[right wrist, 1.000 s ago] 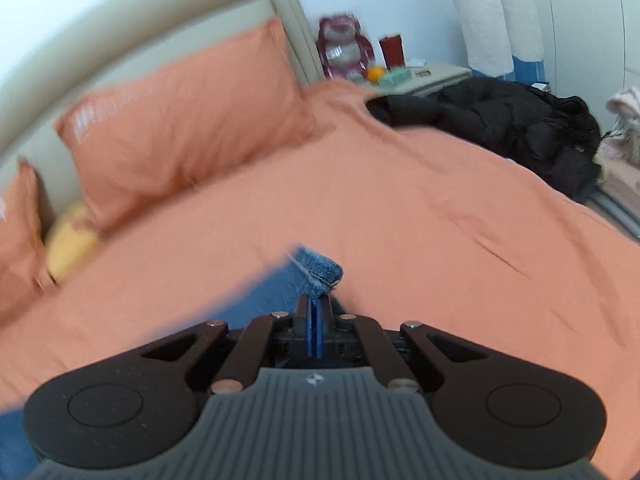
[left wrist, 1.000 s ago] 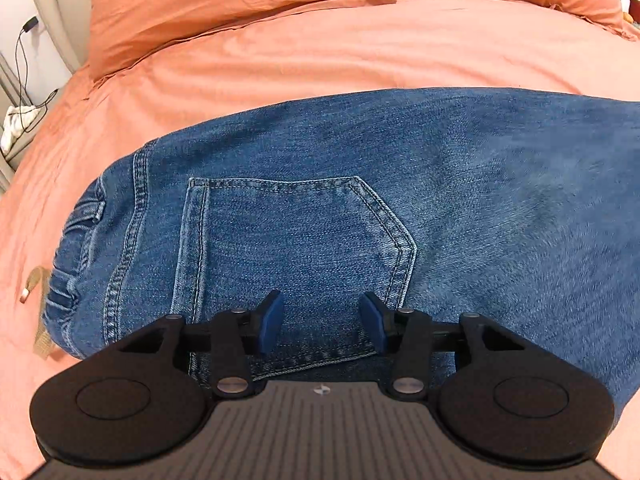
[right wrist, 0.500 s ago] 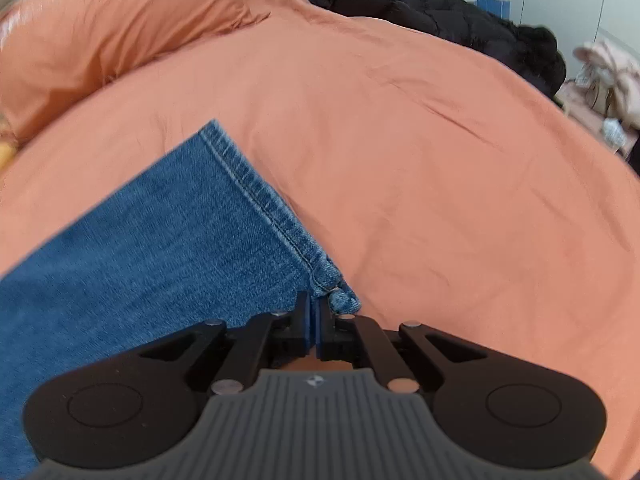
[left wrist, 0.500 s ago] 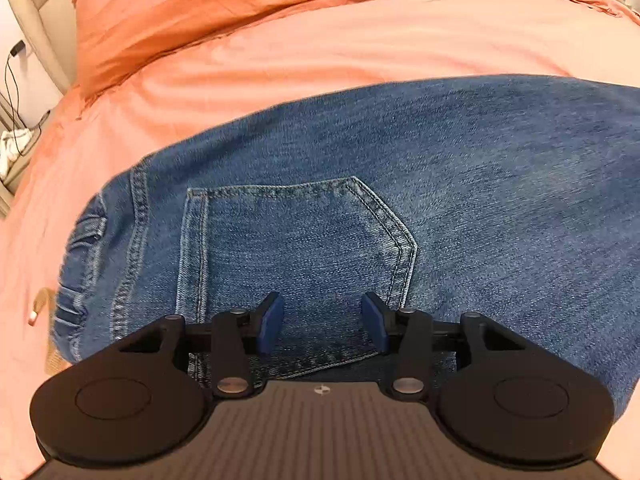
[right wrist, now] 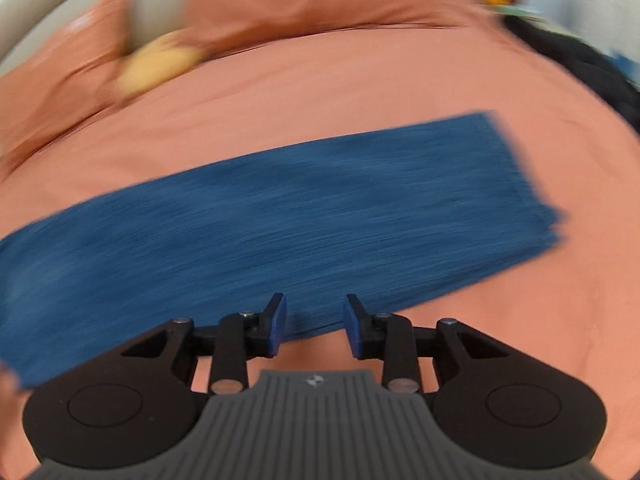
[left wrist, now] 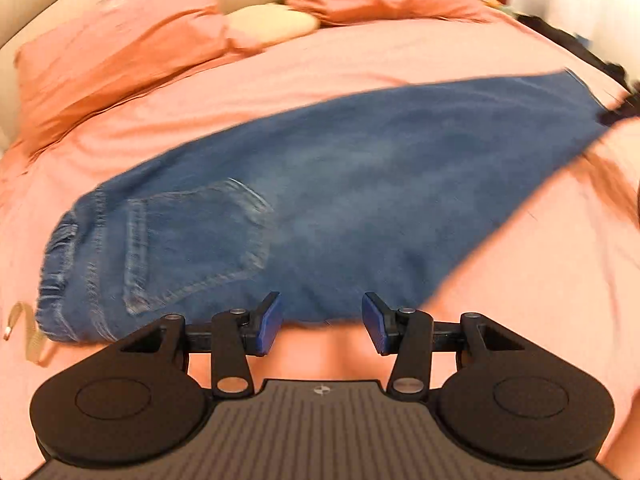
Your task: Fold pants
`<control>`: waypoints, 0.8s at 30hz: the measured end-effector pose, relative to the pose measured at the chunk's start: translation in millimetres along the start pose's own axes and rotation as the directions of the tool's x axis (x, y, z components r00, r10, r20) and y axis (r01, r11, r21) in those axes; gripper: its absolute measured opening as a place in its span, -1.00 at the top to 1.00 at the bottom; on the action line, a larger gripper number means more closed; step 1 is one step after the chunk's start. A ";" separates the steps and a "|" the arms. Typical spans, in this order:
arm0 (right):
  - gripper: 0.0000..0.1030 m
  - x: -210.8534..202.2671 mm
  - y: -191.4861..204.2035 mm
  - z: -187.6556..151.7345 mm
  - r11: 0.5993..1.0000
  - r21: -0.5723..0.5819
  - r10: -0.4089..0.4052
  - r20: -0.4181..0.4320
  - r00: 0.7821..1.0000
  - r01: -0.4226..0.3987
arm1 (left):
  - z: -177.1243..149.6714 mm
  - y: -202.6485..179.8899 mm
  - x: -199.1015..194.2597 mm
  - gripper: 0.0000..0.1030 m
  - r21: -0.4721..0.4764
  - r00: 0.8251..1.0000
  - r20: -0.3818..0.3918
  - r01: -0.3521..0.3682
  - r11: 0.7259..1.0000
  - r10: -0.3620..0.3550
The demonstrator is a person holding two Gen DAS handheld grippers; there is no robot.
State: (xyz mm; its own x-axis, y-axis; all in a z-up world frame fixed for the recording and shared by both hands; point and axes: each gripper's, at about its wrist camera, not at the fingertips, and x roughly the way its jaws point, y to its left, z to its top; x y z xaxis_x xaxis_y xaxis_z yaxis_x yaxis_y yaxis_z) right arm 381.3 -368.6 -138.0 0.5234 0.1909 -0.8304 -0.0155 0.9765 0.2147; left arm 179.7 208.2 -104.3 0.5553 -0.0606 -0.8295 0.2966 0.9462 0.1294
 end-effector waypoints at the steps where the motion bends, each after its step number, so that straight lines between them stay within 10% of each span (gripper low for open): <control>1: 0.43 -1.9 23.5 -3.7 0.998 -0.034 0.045 -0.012 0.999 -0.045 | -4.3 -5.9 -0.9 -0.07 0.010 1.000 0.002 -0.008 1.000 0.008; 12: 0.33 16.4 256.4 -102.8 0.840 -0.394 0.329 -0.179 0.927 -0.374 | -40.7 16.4 -15.8 -0.04 -0.055 0.995 -0.012 -0.103 0.993 0.103; 19: 0.32 48.5 327.3 -139.1 0.777 -0.574 0.267 -0.072 0.961 -0.259 | -70.5 90.3 -27.8 -0.04 -0.267 0.996 0.007 -0.080 0.960 0.085; 24: 0.71 49.1 340.7 -132.9 0.770 -0.602 0.266 -0.001 0.964 -0.213 | -95.4 158.8 -30.6 -0.06 -0.515 0.997 0.056 -0.017 0.857 0.053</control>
State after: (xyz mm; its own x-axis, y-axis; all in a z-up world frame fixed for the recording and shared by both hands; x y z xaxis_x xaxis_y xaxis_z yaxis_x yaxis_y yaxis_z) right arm 288.5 -13.3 -174.0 0.4997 0.4436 -0.7440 -0.6362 0.7709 0.0323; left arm 135.7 390.6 -110.2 0.6129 -0.0281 -0.7897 -0.1552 0.9756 -0.1552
